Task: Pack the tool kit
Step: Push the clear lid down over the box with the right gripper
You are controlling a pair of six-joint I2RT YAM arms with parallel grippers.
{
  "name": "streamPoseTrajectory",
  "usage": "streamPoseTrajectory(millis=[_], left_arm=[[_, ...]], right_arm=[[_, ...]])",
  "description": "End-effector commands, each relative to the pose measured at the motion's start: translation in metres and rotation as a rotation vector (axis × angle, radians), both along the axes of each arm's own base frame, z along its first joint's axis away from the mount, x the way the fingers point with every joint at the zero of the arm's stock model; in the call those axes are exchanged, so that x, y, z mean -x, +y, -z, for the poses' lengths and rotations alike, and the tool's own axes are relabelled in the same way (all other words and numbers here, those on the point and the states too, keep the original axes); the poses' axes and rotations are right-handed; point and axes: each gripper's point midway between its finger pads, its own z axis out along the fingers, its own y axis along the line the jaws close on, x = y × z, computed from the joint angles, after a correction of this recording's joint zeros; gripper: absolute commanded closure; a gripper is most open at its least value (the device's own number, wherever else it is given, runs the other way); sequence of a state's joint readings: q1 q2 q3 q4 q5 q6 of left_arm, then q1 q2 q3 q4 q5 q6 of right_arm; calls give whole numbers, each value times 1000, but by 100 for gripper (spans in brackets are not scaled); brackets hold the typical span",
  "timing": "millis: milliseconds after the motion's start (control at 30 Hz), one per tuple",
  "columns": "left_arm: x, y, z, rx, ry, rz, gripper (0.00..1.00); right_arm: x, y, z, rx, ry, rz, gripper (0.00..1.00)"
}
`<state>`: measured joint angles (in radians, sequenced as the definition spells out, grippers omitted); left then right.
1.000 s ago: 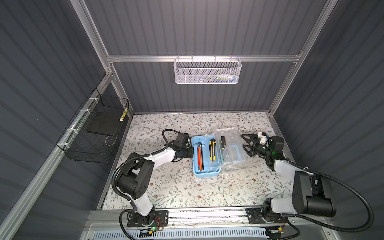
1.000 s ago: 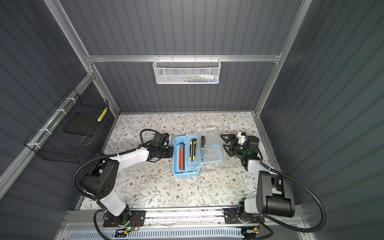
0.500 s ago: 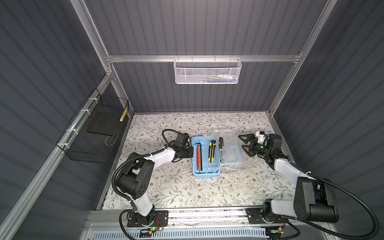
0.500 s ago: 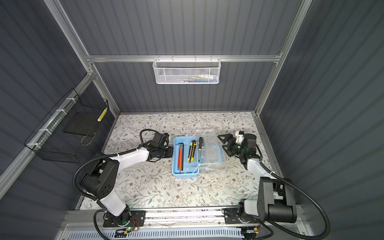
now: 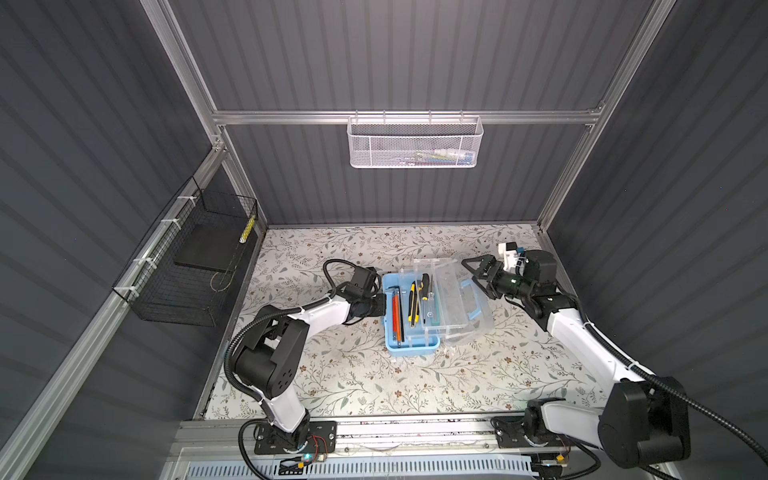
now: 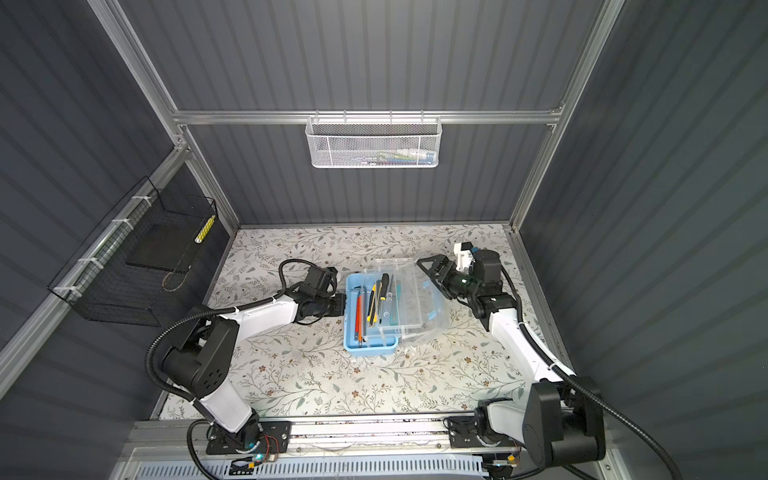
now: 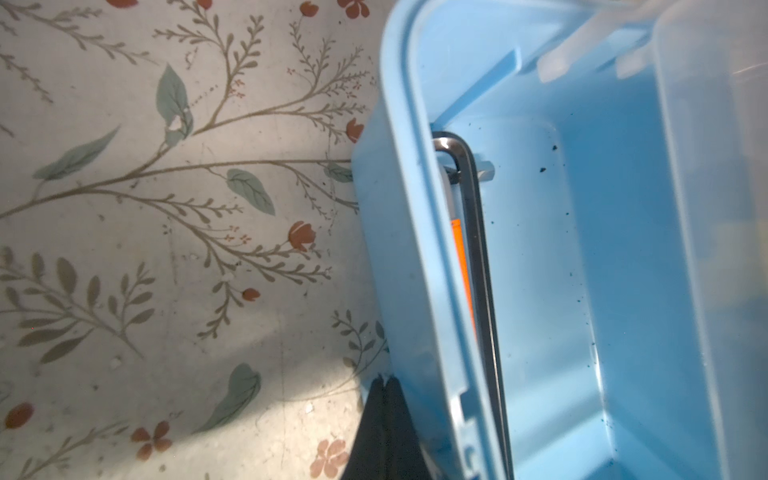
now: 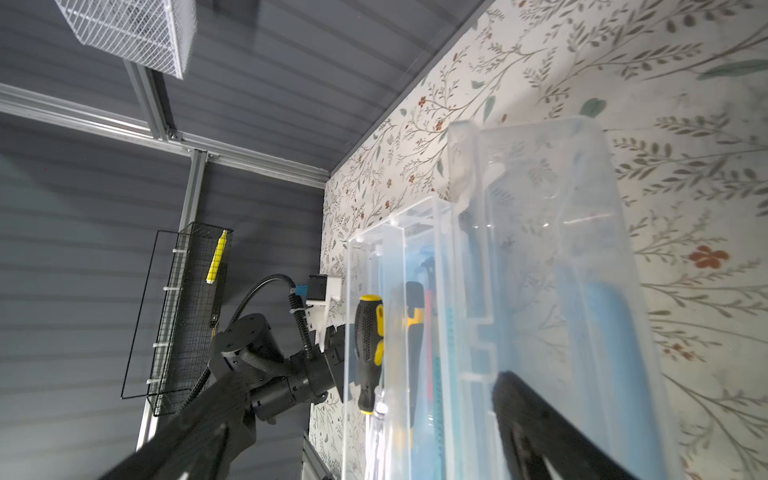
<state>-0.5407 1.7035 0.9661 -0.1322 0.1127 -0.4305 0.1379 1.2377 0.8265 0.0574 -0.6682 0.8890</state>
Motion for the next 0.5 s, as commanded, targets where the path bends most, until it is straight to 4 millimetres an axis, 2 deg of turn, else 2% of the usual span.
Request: streamPoseTrajectory(millis=[0,267,467], left_arm=[[9,-35,-35,144,-56,101,100],[9,-12,-50,63,-100,66,100],[11,26,-62,-42,-115,-33,100]], right_arm=[[32,30,33,16,179,-117,5],[43,66,25,111,162,-179,5],[51,94,29,175,163,-220,5]])
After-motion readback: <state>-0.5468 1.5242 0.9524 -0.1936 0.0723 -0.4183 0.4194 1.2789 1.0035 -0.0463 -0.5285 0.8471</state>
